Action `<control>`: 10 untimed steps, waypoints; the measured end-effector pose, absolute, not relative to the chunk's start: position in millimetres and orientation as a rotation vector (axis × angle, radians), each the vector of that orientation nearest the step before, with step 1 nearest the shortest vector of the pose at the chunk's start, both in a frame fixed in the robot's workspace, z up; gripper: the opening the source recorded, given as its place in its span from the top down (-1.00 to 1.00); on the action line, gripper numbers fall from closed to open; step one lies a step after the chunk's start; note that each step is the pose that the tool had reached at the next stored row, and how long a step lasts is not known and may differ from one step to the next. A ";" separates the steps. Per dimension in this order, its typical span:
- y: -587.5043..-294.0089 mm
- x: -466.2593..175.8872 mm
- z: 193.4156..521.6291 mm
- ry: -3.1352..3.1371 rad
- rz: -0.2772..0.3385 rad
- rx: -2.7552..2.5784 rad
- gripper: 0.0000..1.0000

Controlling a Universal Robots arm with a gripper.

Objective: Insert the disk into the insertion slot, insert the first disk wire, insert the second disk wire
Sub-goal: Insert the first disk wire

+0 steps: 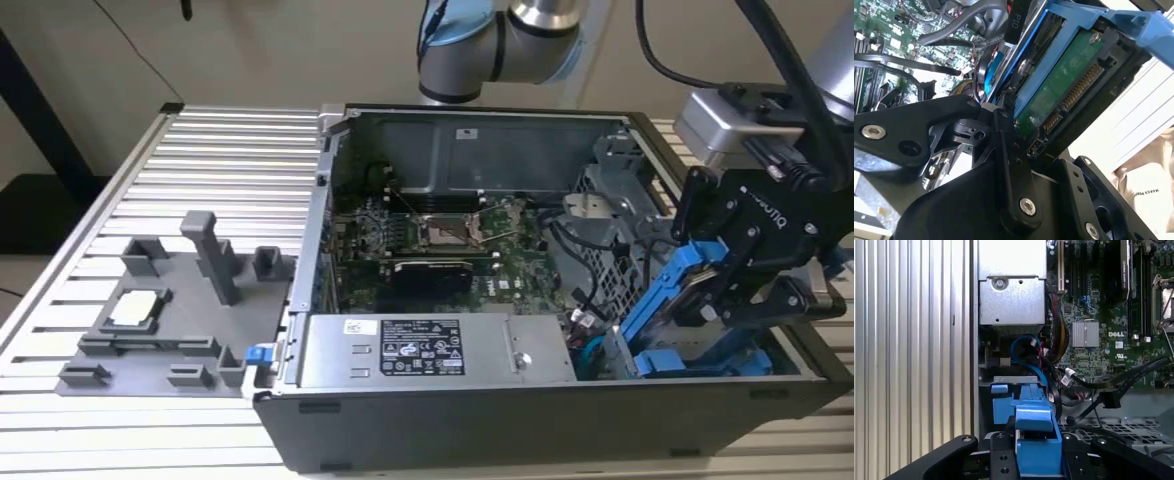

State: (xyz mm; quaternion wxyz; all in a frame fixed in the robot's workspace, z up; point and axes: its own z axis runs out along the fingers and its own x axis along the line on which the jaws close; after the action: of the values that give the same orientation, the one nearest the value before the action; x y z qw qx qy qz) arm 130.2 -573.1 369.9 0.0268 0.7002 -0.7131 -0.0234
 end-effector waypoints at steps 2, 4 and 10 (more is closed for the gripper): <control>-573.1 130.2 369.8 -2.203 -0.072 2.163 0.35; -573.1 130.2 369.6 -2.203 -0.073 2.163 0.35; -573.1 130.0 369.5 -2.203 -0.073 2.162 0.33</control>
State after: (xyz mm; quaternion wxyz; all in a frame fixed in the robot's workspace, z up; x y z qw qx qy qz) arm 130.0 -573.1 369.5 0.0269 0.7001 -0.7132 -0.0235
